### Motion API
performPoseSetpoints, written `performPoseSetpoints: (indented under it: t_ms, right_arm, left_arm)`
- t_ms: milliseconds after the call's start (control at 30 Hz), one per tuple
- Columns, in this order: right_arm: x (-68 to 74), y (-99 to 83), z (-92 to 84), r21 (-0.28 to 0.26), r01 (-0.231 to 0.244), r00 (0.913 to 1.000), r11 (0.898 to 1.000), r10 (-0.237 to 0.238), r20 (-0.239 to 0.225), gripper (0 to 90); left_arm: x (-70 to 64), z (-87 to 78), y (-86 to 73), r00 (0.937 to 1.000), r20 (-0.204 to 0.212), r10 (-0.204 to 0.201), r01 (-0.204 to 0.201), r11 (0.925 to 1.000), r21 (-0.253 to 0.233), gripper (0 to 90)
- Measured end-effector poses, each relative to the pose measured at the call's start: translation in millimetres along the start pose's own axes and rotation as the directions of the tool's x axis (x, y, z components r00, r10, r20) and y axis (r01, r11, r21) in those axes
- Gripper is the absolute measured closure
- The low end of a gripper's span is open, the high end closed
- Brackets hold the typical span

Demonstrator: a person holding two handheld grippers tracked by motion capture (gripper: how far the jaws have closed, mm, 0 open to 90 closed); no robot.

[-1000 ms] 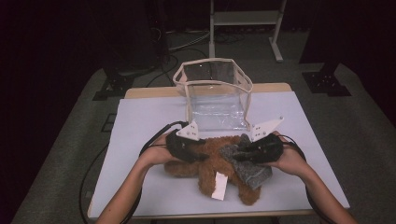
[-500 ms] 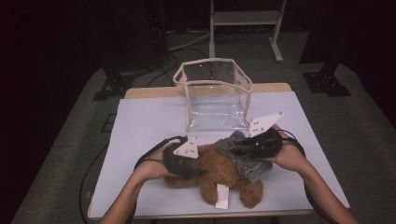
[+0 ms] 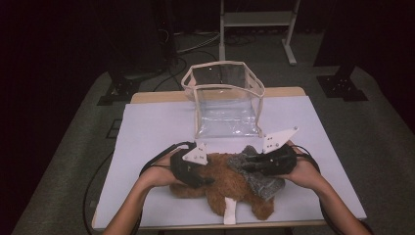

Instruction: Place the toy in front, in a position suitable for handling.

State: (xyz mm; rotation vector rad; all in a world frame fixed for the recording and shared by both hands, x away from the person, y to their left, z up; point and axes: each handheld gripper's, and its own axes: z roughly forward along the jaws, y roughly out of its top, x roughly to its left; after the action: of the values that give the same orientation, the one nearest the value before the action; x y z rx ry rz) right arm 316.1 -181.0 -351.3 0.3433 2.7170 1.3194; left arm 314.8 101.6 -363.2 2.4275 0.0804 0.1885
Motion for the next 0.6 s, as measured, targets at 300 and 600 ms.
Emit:
performPoseSetpoints:
  t_ms: [300, 600]
  right_arm:
    - [6.8, 4.5, 21.4, 0.038, 0.035, 0.9992, 0.999, -0.035, -0.019, 76.1]
    - [2.6, -3.4, -1.9, -0.001, 0.011, 0.9998, 1.000, -0.011, 0.014, 75.7]
  left_arm:
    - [-1.3, -5.5, -3.5, 1.0000, 0.001, -0.002, 0.002, 1.0000, 0.008, 37.6]
    - [-0.5, -5.0, -4.0, 1.0000, -0.001, 0.001, -0.001, 0.9999, 0.012, 39.0]
